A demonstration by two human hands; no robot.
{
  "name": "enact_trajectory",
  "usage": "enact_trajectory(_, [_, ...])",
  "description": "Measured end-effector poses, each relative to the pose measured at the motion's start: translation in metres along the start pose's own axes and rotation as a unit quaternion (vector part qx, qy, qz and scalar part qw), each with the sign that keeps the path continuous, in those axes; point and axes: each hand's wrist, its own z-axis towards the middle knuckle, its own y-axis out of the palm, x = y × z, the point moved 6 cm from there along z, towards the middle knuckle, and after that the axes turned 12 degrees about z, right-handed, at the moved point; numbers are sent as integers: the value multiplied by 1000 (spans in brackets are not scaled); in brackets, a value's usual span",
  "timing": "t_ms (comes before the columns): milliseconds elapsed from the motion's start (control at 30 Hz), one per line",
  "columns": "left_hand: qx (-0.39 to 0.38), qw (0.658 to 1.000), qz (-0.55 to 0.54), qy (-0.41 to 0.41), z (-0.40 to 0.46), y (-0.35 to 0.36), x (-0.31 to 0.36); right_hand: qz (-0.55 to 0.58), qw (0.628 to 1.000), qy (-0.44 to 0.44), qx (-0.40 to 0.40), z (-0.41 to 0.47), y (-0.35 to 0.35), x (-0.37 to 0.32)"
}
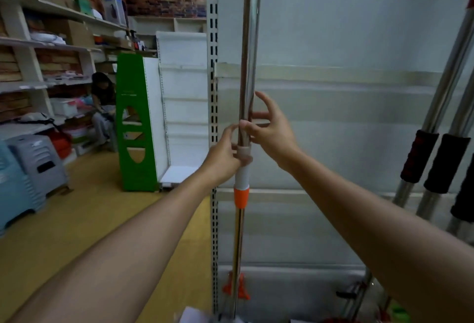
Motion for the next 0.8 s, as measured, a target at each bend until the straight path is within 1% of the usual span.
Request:
enact_trajectory(100, [-12,1000,12,-13,-5,17,-13,15,999,48,-5,-19,5,29])
enact_trajectory(233, [-24,999,13,-32,-14,38,-35,16,996,88,-3,-41,13,57])
enact_trajectory(367, [-10,998,17,-62,-27,50,-52,19,996,91,6,-58,16,73])
enact_trajectory(533, [11,998,11,-60,-32,50,-52,-12,997,72,17,-63,15,73])
enact_trajectory(667, [-28,998,-25,-49,-40,55,-53,-17,996,86,13,-64,15,74])
enact_trajectory(733, [-44,998,-3,-47,-43,60,-58,-16,996,91,10,-64,17,74])
enact_trajectory(800, [-39,998,18,-49,-45,62,-63,-17,995,96,5,-63,18,72])
